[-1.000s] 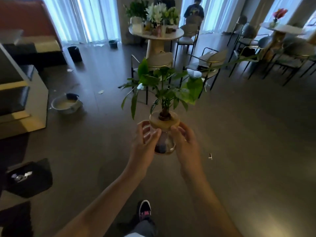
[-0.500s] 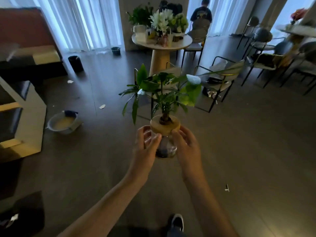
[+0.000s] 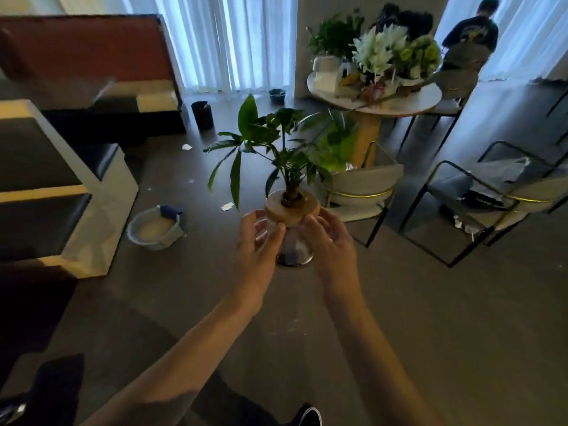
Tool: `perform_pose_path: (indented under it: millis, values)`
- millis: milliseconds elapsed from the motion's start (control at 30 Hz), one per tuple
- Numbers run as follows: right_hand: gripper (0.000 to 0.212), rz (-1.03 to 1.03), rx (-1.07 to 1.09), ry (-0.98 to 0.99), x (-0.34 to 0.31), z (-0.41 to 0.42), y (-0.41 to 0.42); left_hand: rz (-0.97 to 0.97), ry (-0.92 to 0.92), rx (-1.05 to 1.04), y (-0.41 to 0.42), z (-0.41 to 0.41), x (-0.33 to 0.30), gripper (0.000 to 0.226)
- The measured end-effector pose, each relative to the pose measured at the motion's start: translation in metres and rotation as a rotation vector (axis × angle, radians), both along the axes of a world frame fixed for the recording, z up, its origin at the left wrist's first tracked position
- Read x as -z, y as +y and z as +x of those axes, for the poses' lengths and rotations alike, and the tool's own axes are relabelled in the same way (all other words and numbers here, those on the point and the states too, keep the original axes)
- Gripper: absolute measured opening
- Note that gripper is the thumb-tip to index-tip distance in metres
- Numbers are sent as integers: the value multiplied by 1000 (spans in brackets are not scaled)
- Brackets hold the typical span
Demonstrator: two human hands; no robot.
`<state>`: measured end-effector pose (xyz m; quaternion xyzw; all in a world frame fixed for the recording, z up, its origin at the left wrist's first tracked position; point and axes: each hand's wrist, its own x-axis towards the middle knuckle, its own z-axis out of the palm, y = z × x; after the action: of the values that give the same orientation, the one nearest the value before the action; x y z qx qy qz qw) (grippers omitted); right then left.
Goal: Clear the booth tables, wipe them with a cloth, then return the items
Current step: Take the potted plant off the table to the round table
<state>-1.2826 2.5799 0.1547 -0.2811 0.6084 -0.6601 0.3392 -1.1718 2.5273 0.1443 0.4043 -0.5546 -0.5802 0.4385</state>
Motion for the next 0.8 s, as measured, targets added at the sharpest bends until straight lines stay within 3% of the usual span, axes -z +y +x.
perform_pose_path:
  millis: [200, 433, 567, 667, 800]
  values:
    - [53, 48, -108, 3, 4, -40, -124, 20, 2, -126, -108, -34, 2, 24]
    - [22, 65, -185, 38, 31, -74, -289, 65, 81, -180, -267, -68, 30, 20]
    - [39, 62, -142, 27, 27, -91, -406, 38, 83, -142, -387, -86, 28, 29]
    - [33, 54, -126, 50, 14, -106, -493, 23, 80, -117, -474, -100, 18, 39]
    - [22, 45, -83, 38, 2, -129, -590, -16, 89, -77, -578, -123, 0, 34]
